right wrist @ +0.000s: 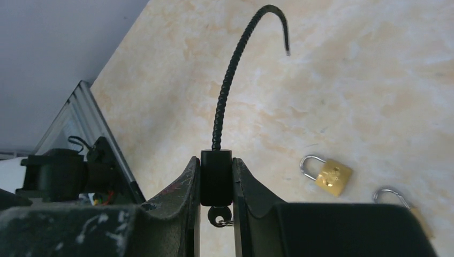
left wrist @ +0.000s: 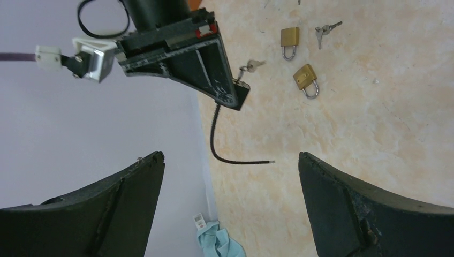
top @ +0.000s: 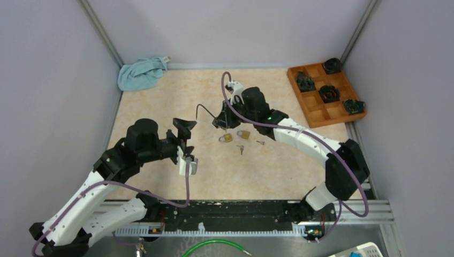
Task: Unlock with the key
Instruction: Place the lock at the center of the board.
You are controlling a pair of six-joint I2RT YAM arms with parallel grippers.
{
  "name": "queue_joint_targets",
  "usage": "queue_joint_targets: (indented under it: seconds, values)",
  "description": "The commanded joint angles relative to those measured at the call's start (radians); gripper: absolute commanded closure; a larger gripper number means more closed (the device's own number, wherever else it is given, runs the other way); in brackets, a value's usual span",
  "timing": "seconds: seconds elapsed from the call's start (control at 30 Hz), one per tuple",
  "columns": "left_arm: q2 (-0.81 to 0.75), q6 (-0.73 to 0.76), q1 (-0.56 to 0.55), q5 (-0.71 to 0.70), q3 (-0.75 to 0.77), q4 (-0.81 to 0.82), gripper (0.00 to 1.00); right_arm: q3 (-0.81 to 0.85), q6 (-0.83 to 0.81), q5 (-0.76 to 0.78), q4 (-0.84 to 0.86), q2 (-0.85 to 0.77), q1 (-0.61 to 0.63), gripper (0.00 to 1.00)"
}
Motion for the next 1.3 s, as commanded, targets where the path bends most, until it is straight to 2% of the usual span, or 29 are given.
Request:
queue_joint_targets:
  seconds: [0.0, 0.23, 0.43, 0.47, 0.53, 0.63, 0.67, 0.73, 0.83, 0.93, 1.17, 1.27]
  values:
    - [-0.013, -0.03, -0.004, 0.005, 0.028, 0.024, 0.02, 0.065, 0.113, -0.117, 0.182, 0.084, 0.074, 1.0]
    - [-0.008, -0.026, -0.004, 0.018, 0.041, 0.021, 0.02, 0.045, 0.313, -0.188, 0.388, 0.262, 0.128, 1.0]
    - [-0.009, -0.022, -0.004, 0.004, 0.007, 0.024, 0.02, 0.072, 0.285, -0.137, 0.301, 0.371, 0.126, 0.99]
    - [-0.004, -0.039, -0.004, 0.001, 0.005, 0.026, 0.02, 0.081, 0.267, -0.123, 0.268, 0.386, 0.126, 0.91]
    - [0.018, -0.07, -0.004, -0.015, 0.008, 0.021, 0.02, 0.095, 0.229, -0.084, 0.21, 0.398, 0.125, 0.67]
    - [0.063, -0.131, -0.004, -0.07, 0.018, 0.02, 0.02, 0.101, 0.186, -0.01, 0.143, 0.374, 0.116, 0.4]
    - [0.078, -0.152, -0.004, -0.086, 0.024, 0.017, 0.02, 0.099, 0.175, 0.006, 0.127, 0.361, 0.11, 0.33]
    - [0.106, -0.191, -0.002, -0.115, 0.034, 0.019, 0.02, 0.094, 0.156, 0.033, 0.099, 0.327, 0.095, 0.28]
    - [0.134, -0.246, -0.002, -0.163, 0.035, 0.058, 0.02, 0.071, 0.131, 0.071, 0.068, 0.263, 0.069, 0.25]
    - [0.149, -0.267, -0.002, -0.192, 0.026, 0.12, 0.02, 0.036, 0.097, 0.135, 0.019, 0.167, 0.043, 0.26]
    - [0.211, -0.335, 0.002, -0.214, 0.026, 0.197, 0.02, -0.139, 0.067, 0.403, -0.113, -0.022, 0.01, 0.51]
    - [0.263, -0.379, 0.006, -0.232, 0.048, 0.203, 0.02, -0.169, 0.075, 0.472, -0.162, -0.024, 0.011, 0.54]
